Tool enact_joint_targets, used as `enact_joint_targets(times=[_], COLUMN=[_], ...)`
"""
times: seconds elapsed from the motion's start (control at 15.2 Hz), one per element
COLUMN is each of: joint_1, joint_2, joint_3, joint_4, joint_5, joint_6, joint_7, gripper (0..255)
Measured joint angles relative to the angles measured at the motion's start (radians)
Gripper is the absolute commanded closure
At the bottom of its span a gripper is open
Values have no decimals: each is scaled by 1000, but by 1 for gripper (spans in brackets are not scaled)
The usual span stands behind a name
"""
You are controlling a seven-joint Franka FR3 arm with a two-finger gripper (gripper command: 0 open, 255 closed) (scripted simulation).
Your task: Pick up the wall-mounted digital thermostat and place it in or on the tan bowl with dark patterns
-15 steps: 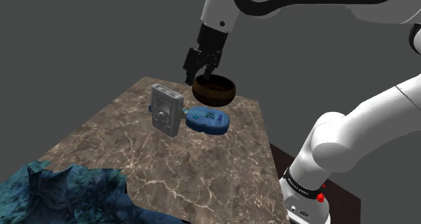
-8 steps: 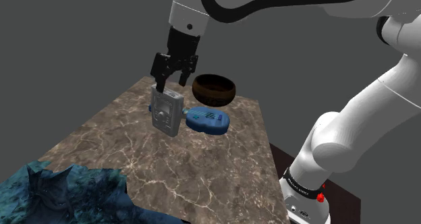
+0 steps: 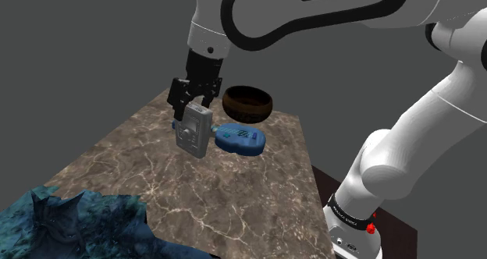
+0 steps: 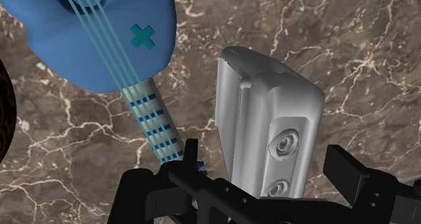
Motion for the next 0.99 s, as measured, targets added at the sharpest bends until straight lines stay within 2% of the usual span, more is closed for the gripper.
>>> enact_joint_targets(times=[0.33,0.4,0.99], joint_1=[0,0,0], joint_2=[1,1,0], joint_3=[0,0,0], joint_4=[-4,-4,-4], joint_5=[0,0,-1], joint_6=[5,5,6], joint_7=[0,0,0], gripper=[0,255,255])
